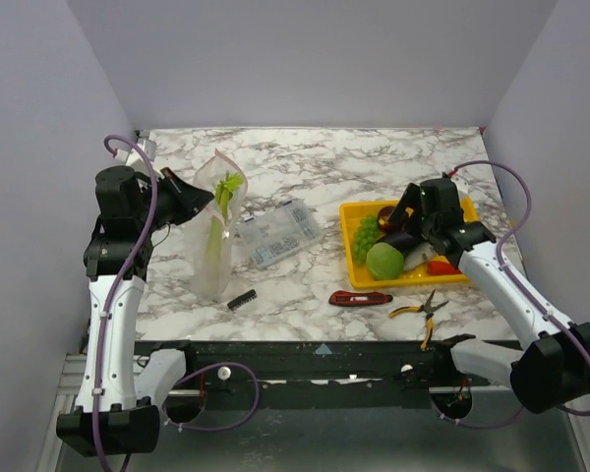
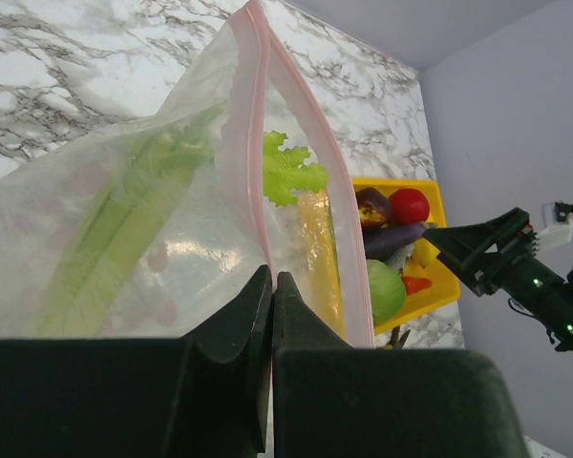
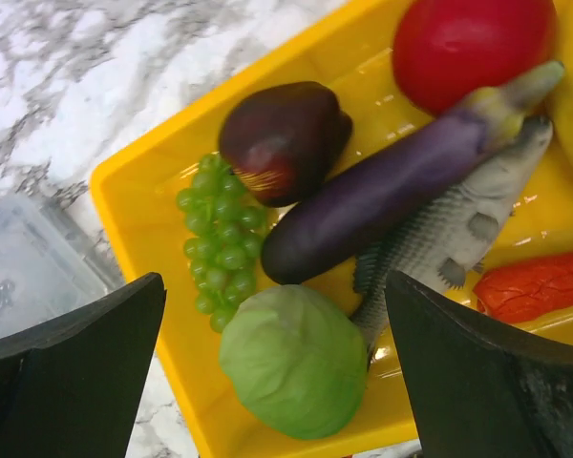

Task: Place the food in the zip-top bag and seal the zipper
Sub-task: Pick up the fake vegetable from the bin.

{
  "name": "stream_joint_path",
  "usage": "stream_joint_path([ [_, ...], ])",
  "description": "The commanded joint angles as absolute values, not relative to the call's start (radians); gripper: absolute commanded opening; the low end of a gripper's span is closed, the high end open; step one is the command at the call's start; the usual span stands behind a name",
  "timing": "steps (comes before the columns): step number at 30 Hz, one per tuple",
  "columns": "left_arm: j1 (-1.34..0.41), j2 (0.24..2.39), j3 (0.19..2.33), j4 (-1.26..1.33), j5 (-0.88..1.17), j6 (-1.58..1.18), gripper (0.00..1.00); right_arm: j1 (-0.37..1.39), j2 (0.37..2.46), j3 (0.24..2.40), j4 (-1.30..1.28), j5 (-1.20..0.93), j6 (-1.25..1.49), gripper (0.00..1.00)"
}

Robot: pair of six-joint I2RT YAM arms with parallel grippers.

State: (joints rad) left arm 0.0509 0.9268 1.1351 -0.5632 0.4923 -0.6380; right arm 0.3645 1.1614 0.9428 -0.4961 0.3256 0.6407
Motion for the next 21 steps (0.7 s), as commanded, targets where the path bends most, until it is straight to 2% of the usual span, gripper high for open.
stream_joint_path([
  [1, 0.036, 0.919, 1.121, -0.494, 0.563, -0.614, 0.00, 0.261, 1.184, 0.884, -0.424, 0.176, 0.778, 1.00],
  [5, 0.020, 0.901, 1.101, -0.483, 0.587, -0.620, 0.00, 0.244, 1.190, 0.861, -0.448, 0.355, 0.867, 1.00],
  [10, 0.003, 0.901, 1.090, -0.492, 0.591, -0.596, 0.00, 0.123, 1.176, 0.778, -0.323, 0.251, 0.868, 0.98],
  [21, -0.039, 0.911, 1.114, -0.519, 0.607, -0.583, 0.00, 0.055, 1.313, 0.732, -0.161, 0.217, 0.939, 0.93],
])
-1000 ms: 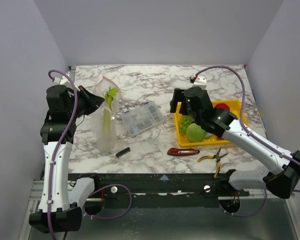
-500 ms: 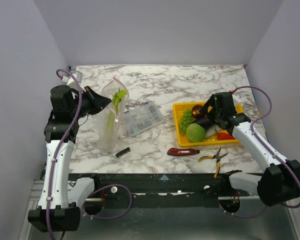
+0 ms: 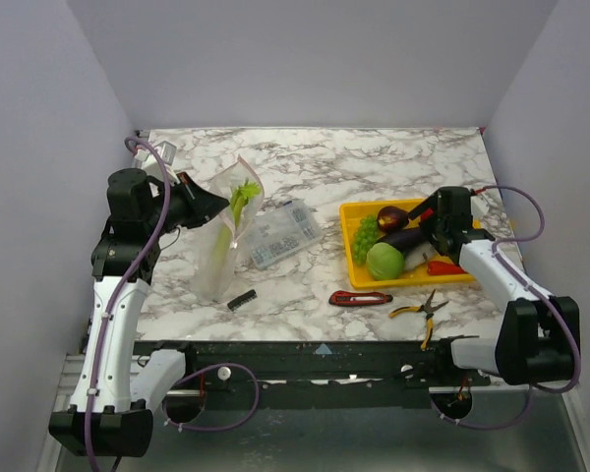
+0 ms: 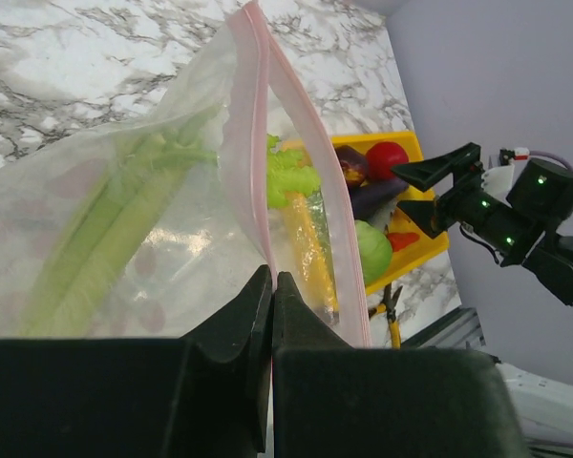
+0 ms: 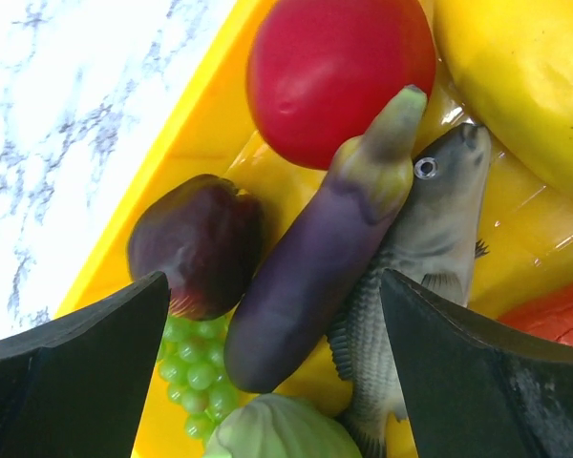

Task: Place the food in the zip-top bag and seal the zipper
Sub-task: Pick up the fake vegetable from the bin.

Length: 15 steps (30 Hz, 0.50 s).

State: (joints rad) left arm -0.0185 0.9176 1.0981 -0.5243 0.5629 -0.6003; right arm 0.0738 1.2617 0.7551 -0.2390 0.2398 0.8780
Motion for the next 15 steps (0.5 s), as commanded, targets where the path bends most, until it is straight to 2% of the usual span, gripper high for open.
stream_joint_path([
  [1, -0.042, 0.910, 1.116, -0.521, 0.610, -0.584, 0.00, 0.051, 1.325, 0.732, -0.158, 0.221, 0.948, 0.93],
  [10, -0.071, 0.906, 1.126, -0.537, 0.618, -0.574, 0.00, 0.039, 1.379, 0.708, -0.083, 0.250, 0.996, 0.86],
  [15, -0.072, 0.905, 1.135, -0.543, 0.616, -0.569, 0.00, 0.037, 1.385, 0.687, -0.050, 0.268, 1.020, 0.68],
])
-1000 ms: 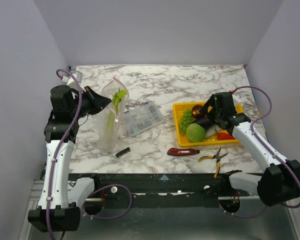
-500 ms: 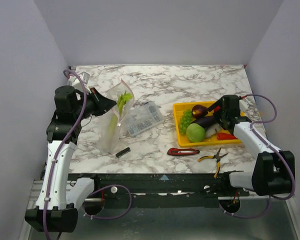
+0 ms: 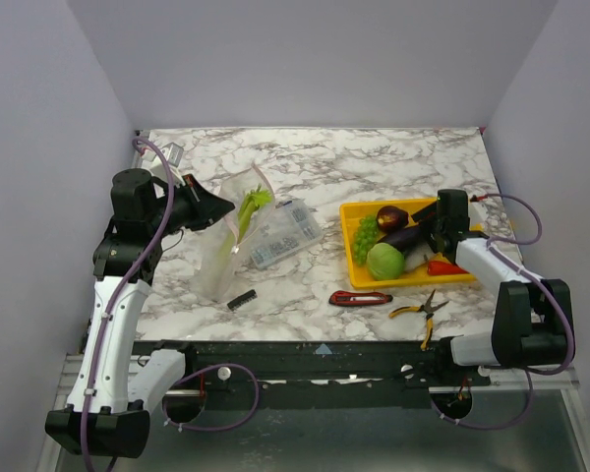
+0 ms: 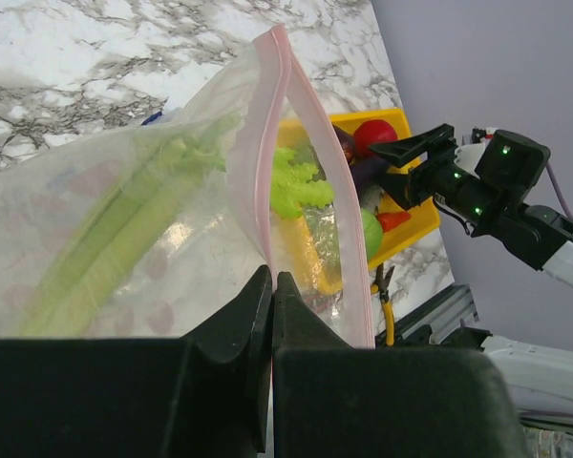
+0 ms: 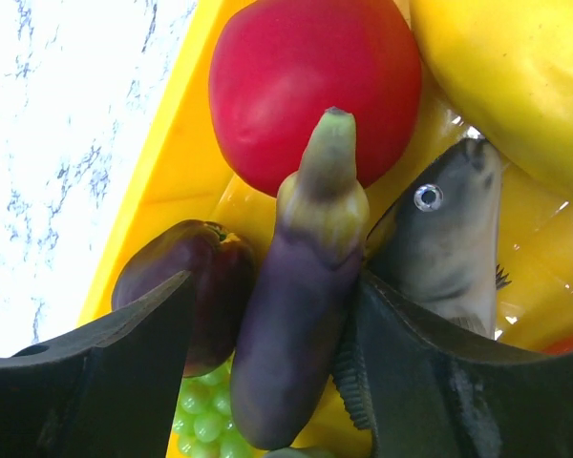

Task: Place the food in the zip-top bag and seal the zipper
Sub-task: Pick up the fake vegetable from the bin.

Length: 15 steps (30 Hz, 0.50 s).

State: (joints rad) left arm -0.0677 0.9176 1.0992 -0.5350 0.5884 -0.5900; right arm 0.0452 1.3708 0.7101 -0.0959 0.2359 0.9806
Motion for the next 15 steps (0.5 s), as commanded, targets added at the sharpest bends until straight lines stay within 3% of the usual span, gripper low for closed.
stream_joint_path([
  [1, -0.074, 0.905, 1.137, -0.543, 0.618, -0.569, 0.00, 0.037, 1.384, 0.687, -0.048, 0.273, 1.020, 0.66],
  [8, -0.074, 0.903, 1.143, -0.545, 0.618, -0.565, 0.00, 0.033, 1.393, 0.666, -0.041, 0.320, 1.023, 0.65],
  [11, -0.075, 0.905, 1.137, -0.542, 0.619, -0.565, 0.00, 0.032, 1.406, 0.646, 0.003, 0.337, 1.036, 0.51],
  [15, -0.075, 0.905, 1.138, -0.544, 0.620, -0.563, 0.00, 0.031, 1.393, 0.625, 0.021, 0.340, 1.042, 0.17],
])
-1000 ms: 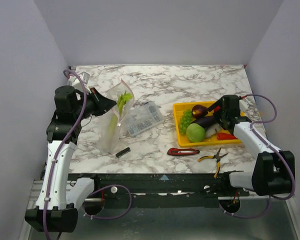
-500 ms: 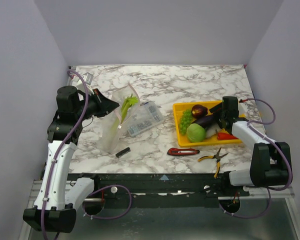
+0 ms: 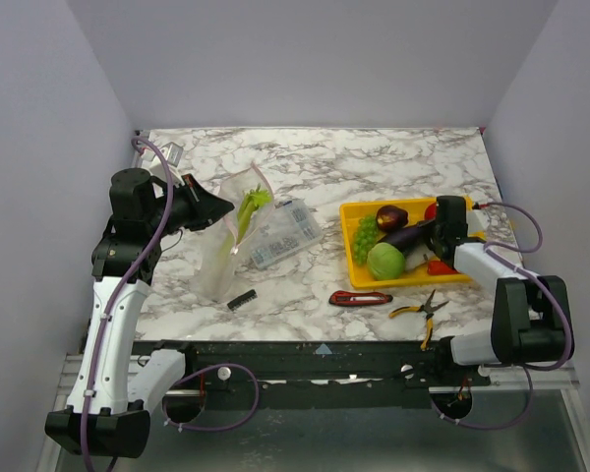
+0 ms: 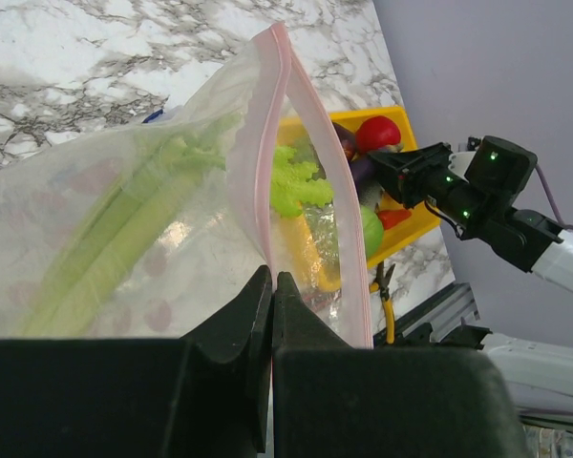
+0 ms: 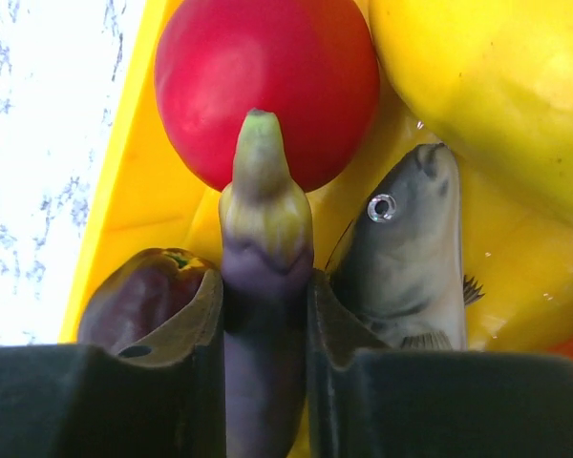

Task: Place the food in the zip-top bag and seal the zipper
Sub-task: Pick up the fake vegetable from the bin, then place the fake vegetable in the zipper food storage bag.

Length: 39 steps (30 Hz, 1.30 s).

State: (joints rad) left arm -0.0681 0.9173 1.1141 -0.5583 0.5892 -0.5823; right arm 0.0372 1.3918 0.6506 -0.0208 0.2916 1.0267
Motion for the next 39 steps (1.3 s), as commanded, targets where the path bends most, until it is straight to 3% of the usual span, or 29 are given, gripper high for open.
stream_joint_path([
  [1, -0.075, 0.905, 1.139, -0.543, 0.619, -0.563, 0.00, 0.032, 1.376, 0.621, 0.021, 0.340, 1.040, 0.13],
  [7, -0.075, 0.907, 1.143, -0.542, 0.616, -0.563, 0.00, 0.031, 1.222, 0.643, -0.051, 0.431, 0.959, 0.00],
  [16, -0.075, 0.922, 1.140, -0.531, 0.610, -0.567, 0.00, 0.032, 1.008, 0.739, -0.099, 0.496, 0.765, 0.00],
  [23, -0.075, 0.931, 1.132, -0.526, 0.617, -0.574, 0.00, 0.058, 1.027, 0.900, 0.063, 0.086, 0.628, 0.00],
  [26, -0.075, 0.930, 1.136, -0.526, 0.617, -0.578, 0.00, 0.164, 1.084, 1.002, 0.105, -0.051, 0.606, 0.00],
  [30, -0.076, 0.927, 1.138, -0.526, 0.613, -0.580, 0.00, 0.434, 1.130, 1.098, 0.180, -0.009, 0.560, 0.00],
  [39, -0.075, 0.919, 1.141, -0.537, 0.605, -0.584, 0.00, 0.806, 1.331, 1.354, 0.250, 0.076, 0.515, 0.00],
])
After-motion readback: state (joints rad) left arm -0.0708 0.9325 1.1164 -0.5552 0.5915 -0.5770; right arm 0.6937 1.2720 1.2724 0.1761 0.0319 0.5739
